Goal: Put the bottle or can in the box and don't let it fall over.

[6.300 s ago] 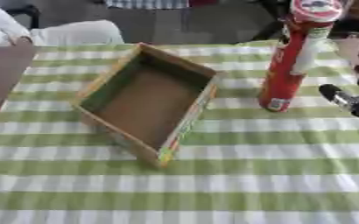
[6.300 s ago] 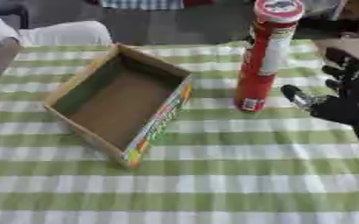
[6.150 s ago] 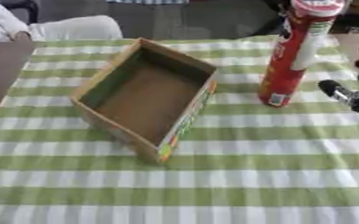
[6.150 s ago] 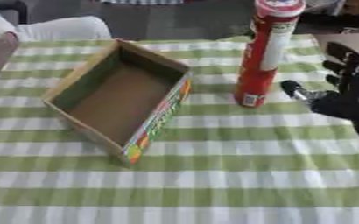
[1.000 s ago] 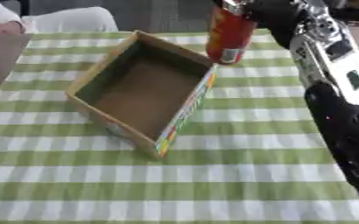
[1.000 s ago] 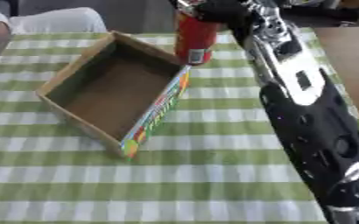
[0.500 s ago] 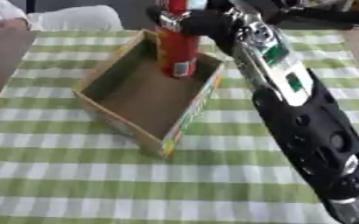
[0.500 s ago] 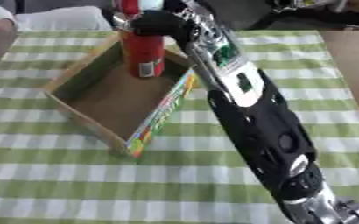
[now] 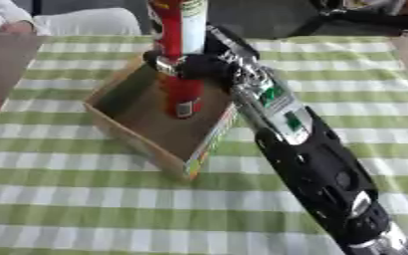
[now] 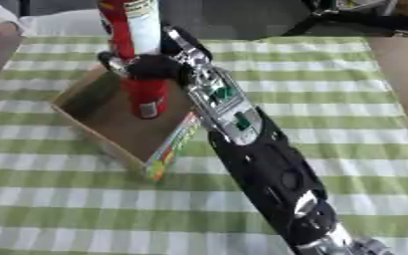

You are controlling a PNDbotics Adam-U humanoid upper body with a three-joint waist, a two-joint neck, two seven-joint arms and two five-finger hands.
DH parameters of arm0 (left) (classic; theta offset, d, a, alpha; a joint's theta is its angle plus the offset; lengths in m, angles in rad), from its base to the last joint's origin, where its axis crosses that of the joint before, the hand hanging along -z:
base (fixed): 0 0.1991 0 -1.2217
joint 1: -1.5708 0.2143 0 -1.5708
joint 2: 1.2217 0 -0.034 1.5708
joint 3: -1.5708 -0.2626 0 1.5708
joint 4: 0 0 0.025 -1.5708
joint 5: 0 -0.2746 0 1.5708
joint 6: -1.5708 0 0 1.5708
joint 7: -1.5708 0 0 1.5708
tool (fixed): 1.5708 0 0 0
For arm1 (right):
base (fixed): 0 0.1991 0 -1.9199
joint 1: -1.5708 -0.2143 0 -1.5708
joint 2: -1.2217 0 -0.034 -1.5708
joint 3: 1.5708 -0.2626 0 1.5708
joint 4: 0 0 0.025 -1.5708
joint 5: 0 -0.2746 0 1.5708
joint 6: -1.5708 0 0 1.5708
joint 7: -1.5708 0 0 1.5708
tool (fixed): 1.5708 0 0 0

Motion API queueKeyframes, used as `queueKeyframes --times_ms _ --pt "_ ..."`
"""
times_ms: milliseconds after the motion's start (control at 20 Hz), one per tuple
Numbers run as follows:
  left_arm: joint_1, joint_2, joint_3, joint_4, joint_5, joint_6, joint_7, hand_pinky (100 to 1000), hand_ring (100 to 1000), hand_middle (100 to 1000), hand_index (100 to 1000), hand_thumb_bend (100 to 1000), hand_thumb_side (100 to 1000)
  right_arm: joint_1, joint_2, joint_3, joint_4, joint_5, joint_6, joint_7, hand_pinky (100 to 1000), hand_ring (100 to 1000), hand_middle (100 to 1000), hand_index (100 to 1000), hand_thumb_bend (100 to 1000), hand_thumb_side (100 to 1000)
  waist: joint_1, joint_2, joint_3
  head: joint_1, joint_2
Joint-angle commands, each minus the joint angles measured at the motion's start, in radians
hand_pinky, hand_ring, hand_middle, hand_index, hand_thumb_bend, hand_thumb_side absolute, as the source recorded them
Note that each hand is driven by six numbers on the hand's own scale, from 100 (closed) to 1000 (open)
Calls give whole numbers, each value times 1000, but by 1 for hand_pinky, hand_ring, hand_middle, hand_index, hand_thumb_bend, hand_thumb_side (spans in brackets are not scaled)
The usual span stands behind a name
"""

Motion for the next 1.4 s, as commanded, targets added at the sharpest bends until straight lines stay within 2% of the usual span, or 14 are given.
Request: queueKeyframes --times_ms 50,100,150,200,250,350,750,1400 --pt "-6 15 10 -19 -2 -1 5 716 768 760 798 405 368 -17 -1 -1 1 1 -25 5 1000 1000 1000 758 425 100 5 -18 0 -2 -14" --pt "-6 15 10 -19 -2 -1 5 716 768 760 798 405 368 -16 -3 -1 3 7 -31 7 1000 1000 1000 796 468 100 5 -18 -1 -1 -14" --pt "-6 16 10 -19 -3 -1 4 716 768 760 799 397 364 -15 -5 -1 4 16 -37 9 1000 1000 1000 914 567 100 5 -19 -2 0 -13" --pt "-7 16 10 -19 -3 -1 4 716 768 760 800 388 360 -14 -7 -2 6 29 -44 11 1000 1000 1000 940 591 100 5 -20 -3 1 -13" --pt "-8 17 10 -19 -4 -1 4 716 768 761 802 389 360 -14 -9 -2 9 45 -50 12 1000 1000 1000 989 654 100 4 -21 -3 1 -13" --pt "-9 18 9 -19 -4 -1 2 716 768 761 803 392 361 -14 -11 -3 14 79 -54 19 1000 1000 1000 1000 691 100 4 -22 -4 4 -11" --pt "-4 20 10 -18 -6 -1 1 717 767 760 804 392 362 -12 -20 -17 17 125 -51 64 1000 1000 1000 1000 711 116 3 -26 -11 9 -9" --pt "12 23 13 -15 -8 2 3 717 767 760 803 388 365 38 -105 -20 -77 83 -30 75 1000 1000 1000 1000 702 108 12 -36 -37 26 1"
